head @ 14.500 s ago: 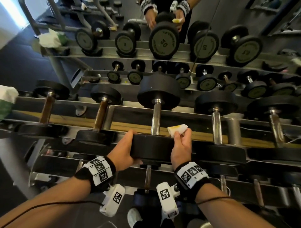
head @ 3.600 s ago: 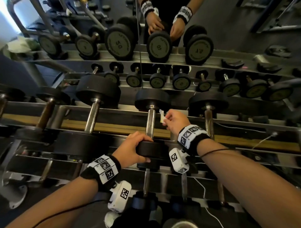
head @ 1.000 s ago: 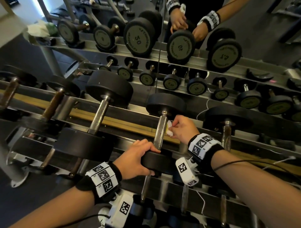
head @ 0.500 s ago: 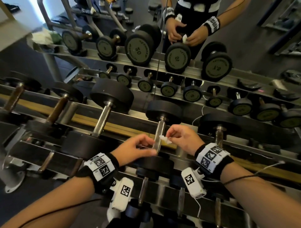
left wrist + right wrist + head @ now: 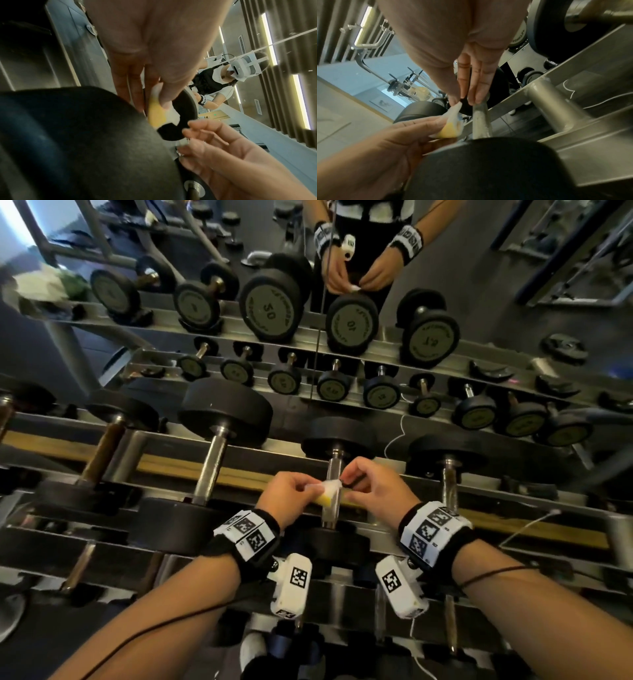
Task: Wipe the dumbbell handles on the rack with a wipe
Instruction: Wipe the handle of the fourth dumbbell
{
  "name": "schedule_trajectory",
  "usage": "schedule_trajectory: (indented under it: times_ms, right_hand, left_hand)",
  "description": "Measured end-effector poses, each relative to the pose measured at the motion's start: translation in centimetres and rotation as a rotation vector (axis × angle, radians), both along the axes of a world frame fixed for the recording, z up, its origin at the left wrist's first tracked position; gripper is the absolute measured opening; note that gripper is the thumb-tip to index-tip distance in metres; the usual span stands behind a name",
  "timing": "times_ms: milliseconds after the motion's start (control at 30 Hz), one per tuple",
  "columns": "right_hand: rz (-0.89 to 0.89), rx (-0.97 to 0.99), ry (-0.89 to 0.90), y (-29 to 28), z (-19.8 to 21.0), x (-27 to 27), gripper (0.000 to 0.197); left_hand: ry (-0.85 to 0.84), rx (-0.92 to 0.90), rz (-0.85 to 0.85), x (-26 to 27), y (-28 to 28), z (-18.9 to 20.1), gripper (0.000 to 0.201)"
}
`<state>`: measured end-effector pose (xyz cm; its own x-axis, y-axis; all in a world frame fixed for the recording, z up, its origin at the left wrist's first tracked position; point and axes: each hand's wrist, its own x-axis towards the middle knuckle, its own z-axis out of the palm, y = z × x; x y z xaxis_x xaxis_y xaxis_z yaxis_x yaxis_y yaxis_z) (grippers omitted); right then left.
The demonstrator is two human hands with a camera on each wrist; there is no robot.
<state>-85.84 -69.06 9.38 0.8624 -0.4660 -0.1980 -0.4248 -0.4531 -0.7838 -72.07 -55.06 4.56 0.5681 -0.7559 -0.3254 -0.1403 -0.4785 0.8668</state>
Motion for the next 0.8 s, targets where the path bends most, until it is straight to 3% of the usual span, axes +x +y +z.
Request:
schedule_trajectory:
  times_ms: [200,433,533,800]
  right_hand:
    - [0.112,-0.086,0.198,0.4,-1.4,-3.0,0.019]
    - [0.009,0.169,0.143,1.4,-3.0,-5.9,0.014]
    - [-0.028,0.289,0.108,1.6,-3.2,-6.5,0.017]
    - [-0.056,0.387,0.059,2.2,-3.2,-7.3,0.030]
  left_hand:
    - [-0.119,0.115,0.136,1.3,-0.8,-1.5,0.010]
    - [-0.097,0.166,0.210,1.7,-4.7,-2.2,0.020]
    - [-0.047,0.130,0.168,1.6,-5.6,-2.0,0.032]
    - [-0.022,0.046,-0.004,1.2,-3.8,-1.5,0.026]
